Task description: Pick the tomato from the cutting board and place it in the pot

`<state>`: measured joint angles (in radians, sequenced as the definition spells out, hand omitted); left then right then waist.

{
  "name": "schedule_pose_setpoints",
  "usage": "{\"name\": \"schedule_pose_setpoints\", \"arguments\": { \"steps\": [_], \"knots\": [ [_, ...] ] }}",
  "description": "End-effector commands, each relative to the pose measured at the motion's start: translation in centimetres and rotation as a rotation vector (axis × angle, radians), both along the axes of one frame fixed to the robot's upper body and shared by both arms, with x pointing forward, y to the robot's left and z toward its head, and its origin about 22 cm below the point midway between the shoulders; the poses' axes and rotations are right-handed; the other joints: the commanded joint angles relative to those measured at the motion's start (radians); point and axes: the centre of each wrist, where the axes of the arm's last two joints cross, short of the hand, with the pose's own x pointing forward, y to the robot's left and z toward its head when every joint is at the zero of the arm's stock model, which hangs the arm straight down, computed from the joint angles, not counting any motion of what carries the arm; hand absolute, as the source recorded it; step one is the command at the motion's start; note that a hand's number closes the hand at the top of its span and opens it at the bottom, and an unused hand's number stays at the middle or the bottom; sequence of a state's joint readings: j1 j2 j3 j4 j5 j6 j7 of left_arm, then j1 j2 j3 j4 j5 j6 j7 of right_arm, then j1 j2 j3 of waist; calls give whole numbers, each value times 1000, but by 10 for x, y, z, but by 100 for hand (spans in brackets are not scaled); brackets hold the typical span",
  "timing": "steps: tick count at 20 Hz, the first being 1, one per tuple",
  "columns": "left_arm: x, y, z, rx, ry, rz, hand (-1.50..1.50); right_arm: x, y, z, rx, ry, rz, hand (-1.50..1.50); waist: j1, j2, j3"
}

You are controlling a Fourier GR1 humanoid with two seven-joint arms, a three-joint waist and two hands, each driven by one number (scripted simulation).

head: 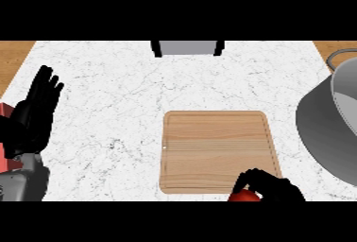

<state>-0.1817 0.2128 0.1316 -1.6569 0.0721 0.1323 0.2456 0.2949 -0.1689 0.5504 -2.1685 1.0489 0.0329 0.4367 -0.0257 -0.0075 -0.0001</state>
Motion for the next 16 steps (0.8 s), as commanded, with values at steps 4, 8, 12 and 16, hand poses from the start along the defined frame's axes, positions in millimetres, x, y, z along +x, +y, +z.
{"name": "schedule_pose_setpoints", "arguments": {
  "steps": [4, 8, 12, 16],
  "knots": [
    [14, -10, 7, -12, -14, -3, 0, -13, -33, 52, 82, -321, -258, 150, 3, 6, 0],
    [0, -4, -3, -15, -7, -1, 0, -28, -66, 72, 52, -381, -334, 150, 10, 4, 1],
    [9, 4, 3, -17, -14, -11, 0, -13, -87, 79, 87, -379, -371, 150, 15, 7, 1],
    [9, -1, 5, -13, -11, -6, 0, -3, -104, 73, 168, -380, -395, 150, 7, 5, 2]
  ]
}}
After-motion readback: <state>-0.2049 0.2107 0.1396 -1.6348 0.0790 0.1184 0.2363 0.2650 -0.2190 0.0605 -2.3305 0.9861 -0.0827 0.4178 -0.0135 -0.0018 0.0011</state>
